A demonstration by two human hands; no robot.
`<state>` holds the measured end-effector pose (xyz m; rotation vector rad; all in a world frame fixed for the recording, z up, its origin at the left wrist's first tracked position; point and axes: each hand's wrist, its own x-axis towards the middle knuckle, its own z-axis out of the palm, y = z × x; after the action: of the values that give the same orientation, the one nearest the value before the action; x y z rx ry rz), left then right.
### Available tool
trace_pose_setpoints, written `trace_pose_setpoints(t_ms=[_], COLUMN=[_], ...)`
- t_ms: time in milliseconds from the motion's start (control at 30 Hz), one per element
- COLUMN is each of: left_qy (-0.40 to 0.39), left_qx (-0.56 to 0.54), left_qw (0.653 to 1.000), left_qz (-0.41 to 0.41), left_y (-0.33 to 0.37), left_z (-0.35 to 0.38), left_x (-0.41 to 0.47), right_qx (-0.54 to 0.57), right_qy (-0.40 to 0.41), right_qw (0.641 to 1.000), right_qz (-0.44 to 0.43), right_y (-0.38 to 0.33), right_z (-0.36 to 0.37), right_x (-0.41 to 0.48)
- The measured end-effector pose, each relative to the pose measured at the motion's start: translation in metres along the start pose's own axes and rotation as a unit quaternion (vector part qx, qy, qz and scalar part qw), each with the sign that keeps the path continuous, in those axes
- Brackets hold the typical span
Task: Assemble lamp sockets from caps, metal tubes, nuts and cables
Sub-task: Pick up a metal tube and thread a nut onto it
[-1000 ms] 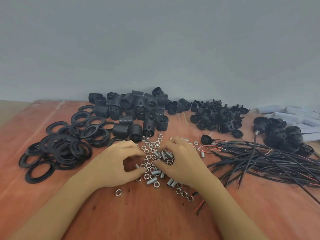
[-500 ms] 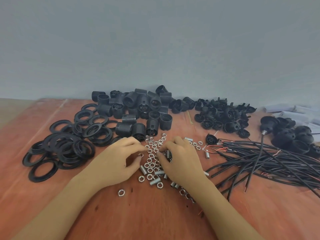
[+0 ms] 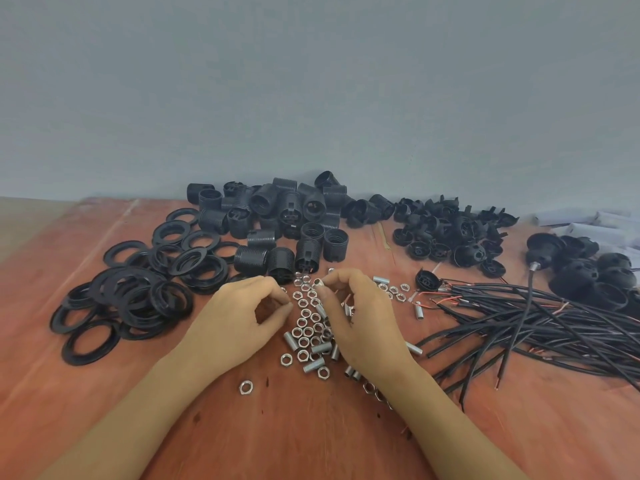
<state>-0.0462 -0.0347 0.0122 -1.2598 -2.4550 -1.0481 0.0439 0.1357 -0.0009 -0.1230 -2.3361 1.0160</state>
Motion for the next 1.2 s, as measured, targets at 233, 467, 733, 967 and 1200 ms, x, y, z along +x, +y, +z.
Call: trace_pose_setpoints(t_ms=[233, 467, 733, 967, 1200], left_qy=[0.090, 0.078, 0.045, 0.024, 0.000], left_qx=[-0.095, -0.144, -0.139, -0.299, -0.397], left_qw=[0.991, 0.985, 0.989, 0.950, 0.912], left_qz=[-0.036, -0.057, 0.005, -0.080, -0.098], left_y=[0.011, 0.011, 0.016, 0.013, 0.014], left_z=[0.006, 0.010, 0.006, 0.012, 0.015], left_x=[-0.002, -0.001, -0.001, 0.000, -0.001], right_qx=[-0.013, 0.018, 0.033, 0.038, 0.066], right_qy=[0.023, 0.028, 0.028, 0.013, -0.036], right_qw=[0.999, 0.998, 0.993, 0.989, 0.993], right_qz=[-0.033, -0.055, -0.113, -0.140, -0.088], right_y=[0.005, 0.005, 0.003, 0.000, -0.002], right_z=[0.001, 0.000, -0.002, -0.003, -0.009], right_x=[0.001, 0.000, -0.001, -0.001, 0.000])
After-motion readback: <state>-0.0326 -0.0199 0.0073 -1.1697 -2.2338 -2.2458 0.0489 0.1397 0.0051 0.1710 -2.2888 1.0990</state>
